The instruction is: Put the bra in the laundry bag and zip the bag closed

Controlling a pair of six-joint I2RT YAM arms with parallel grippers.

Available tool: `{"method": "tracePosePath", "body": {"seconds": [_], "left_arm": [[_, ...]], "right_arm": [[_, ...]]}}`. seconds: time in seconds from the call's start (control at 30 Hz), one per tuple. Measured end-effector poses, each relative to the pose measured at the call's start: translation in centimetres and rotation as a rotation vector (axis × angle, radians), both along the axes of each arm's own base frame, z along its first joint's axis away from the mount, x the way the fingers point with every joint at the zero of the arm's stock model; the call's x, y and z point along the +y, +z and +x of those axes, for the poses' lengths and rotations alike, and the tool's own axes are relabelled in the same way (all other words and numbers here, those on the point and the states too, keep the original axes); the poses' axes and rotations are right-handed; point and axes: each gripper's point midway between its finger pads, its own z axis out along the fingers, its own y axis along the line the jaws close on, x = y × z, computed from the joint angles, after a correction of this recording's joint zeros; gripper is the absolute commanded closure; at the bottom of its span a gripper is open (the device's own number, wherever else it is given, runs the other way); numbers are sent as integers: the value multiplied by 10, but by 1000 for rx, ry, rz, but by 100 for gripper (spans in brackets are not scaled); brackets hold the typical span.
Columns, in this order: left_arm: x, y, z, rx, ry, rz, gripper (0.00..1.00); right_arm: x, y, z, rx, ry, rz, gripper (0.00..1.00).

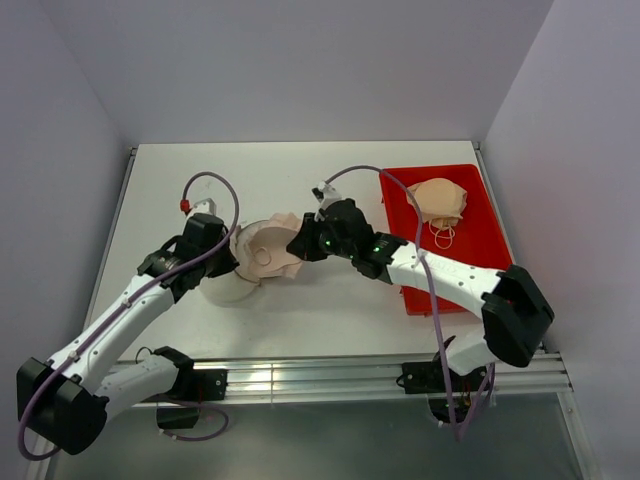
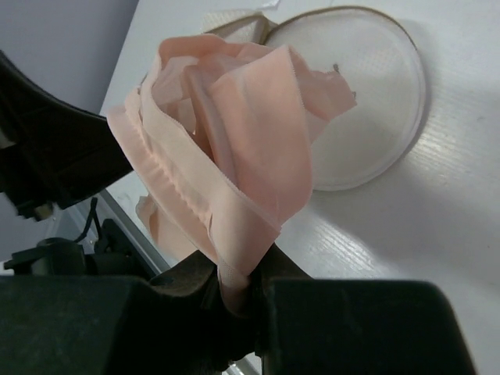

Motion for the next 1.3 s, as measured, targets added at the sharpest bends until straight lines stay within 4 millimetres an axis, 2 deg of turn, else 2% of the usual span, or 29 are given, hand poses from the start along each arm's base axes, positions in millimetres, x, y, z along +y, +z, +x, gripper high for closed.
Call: {"method": "tracePosePath", "body": {"seconds": [0.13,0.23,0.5,0.63,0.73,0.83,1.0,1.17,1.3], "left_arm": [[5,0,-4,6,19,7,100],[7,-2,-7,21,29,15,100],[5,-3,-8,28,17,9,100],[4,-5,-6,34,13,14,100],[2,-7,-3,34,7,12,100],[-1,-9,0,34,-2,13,100],[-5,-8,5,20,-14,5,100],[-7,-12,8,27,-16,7,100],[-6,-16,9,39,-16,15,100]], "right_arm": [[17,-21,-2,17,60,-15,100],[28,-28,-2,22,93,-24,100],[69,-30,28,-8,126,-16,100],[85,-38,38,-14,143,-28,100],[92,-52,41,-3,157,-45,100],[100,-67,37,20,183,-59,100],[116,-91,17,55,255,-82,100],[137,-95,-4,59,350,-74,100],[147,-101,-4,65,380,-70,100]]}}
